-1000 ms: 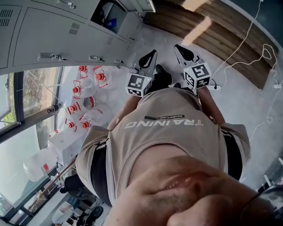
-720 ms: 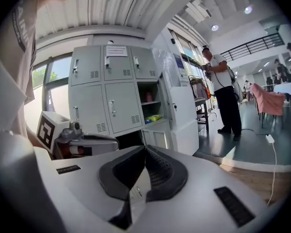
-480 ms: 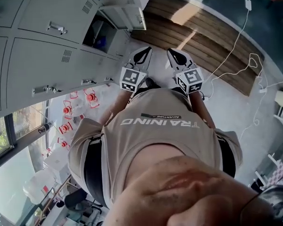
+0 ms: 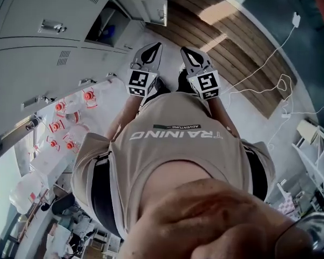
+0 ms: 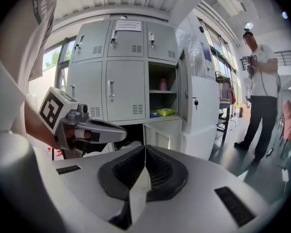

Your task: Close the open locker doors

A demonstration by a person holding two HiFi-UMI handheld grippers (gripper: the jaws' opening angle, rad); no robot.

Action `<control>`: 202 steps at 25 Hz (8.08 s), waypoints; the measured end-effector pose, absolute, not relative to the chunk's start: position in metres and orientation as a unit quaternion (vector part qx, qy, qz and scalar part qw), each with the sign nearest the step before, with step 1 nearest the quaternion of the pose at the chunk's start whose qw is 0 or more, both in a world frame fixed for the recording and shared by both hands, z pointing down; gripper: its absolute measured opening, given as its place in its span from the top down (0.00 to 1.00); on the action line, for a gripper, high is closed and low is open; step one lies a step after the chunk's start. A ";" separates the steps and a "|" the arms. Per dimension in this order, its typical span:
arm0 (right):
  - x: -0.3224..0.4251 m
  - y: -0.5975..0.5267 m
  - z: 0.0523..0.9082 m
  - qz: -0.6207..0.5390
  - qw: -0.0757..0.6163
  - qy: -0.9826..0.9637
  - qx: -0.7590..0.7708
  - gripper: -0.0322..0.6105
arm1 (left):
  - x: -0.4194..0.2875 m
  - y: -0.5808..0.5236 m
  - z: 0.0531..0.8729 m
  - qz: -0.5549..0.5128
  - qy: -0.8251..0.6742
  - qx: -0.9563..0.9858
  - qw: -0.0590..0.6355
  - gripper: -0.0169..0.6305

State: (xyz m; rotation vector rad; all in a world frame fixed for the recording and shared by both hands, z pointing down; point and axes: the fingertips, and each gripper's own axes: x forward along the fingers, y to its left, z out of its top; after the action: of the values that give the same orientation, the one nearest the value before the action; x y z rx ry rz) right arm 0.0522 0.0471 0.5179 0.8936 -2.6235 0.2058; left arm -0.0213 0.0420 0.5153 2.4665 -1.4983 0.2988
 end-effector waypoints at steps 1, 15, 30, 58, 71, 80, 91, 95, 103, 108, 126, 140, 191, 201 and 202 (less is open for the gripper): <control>0.052 0.033 0.519 0.080 0.172 -0.933 0.306 0.93 | -0.022 0.032 0.514 0.106 -0.523 0.837 0.120 0.97; 0.040 -0.095 0.531 0.095 0.173 -0.967 0.162 0.93 | -0.042 -0.040 0.497 0.089 -0.660 0.730 0.151 0.97; -0.022 -0.120 0.532 0.055 0.241 -0.951 0.186 0.93 | -0.107 -0.060 0.514 0.065 -0.644 0.746 0.154 0.97; -0.026 -0.192 0.593 0.051 0.316 -0.934 0.160 0.93 | -0.186 -0.065 0.521 0.078 -0.730 0.655 0.180 0.97; -0.031 -0.170 0.620 0.033 0.346 -0.937 0.004 0.93 | -0.158 -0.051 0.540 0.058 -0.782 0.582 0.215 0.97; -0.037 -0.140 0.619 0.028 0.344 -0.935 -0.076 0.93 | -0.163 -0.030 0.542 0.045 -0.812 0.538 0.222 0.97; -0.059 -0.083 0.621 0.015 0.336 -0.935 -0.115 0.93 | -0.176 0.024 0.550 0.024 -0.828 0.513 0.227 0.97; -0.070 -0.061 0.622 0.010 0.341 -0.934 -0.105 0.93 | -0.183 0.049 0.547 0.023 -0.825 0.519 0.223 0.97; -0.102 -0.020 0.621 0.001 0.349 -0.933 -0.086 0.93 | -0.200 0.090 0.548 0.012 -0.814 0.537 0.220 0.97; -0.130 0.004 0.620 0.005 0.343 -0.936 -0.081 0.93 | -0.216 0.109 0.550 0.016 -0.807 0.550 0.214 0.97; -0.225 0.047 0.618 -0.002 0.328 -0.941 -0.087 0.93 | -0.272 0.154 0.549 0.005 -0.806 0.553 0.211 0.97; -0.295 0.049 0.617 0.002 0.312 -0.924 -0.223 0.93 | -0.319 0.111 0.527 0.007 -0.849 0.487 0.204 0.97; -0.102 -0.013 0.643 0.140 0.279 -0.936 0.162 0.93 | -0.228 0.065 0.569 0.077 -0.661 0.726 0.173 0.97; 0.018 -0.066 0.630 0.149 0.241 -0.943 0.174 0.93 | -0.125 0.000 0.551 0.124 -0.649 0.736 0.150 0.97; 0.032 -0.071 0.633 0.153 0.240 -0.942 0.175 0.93 | -0.114 -0.010 0.548 0.121 -0.648 0.738 0.146 0.97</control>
State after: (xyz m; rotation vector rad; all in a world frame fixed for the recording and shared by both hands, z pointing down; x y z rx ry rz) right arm 0.0319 -0.0707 0.6329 0.4799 -2.5789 0.4187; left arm -0.1137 -0.0101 0.5480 2.1240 -1.8653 0.3495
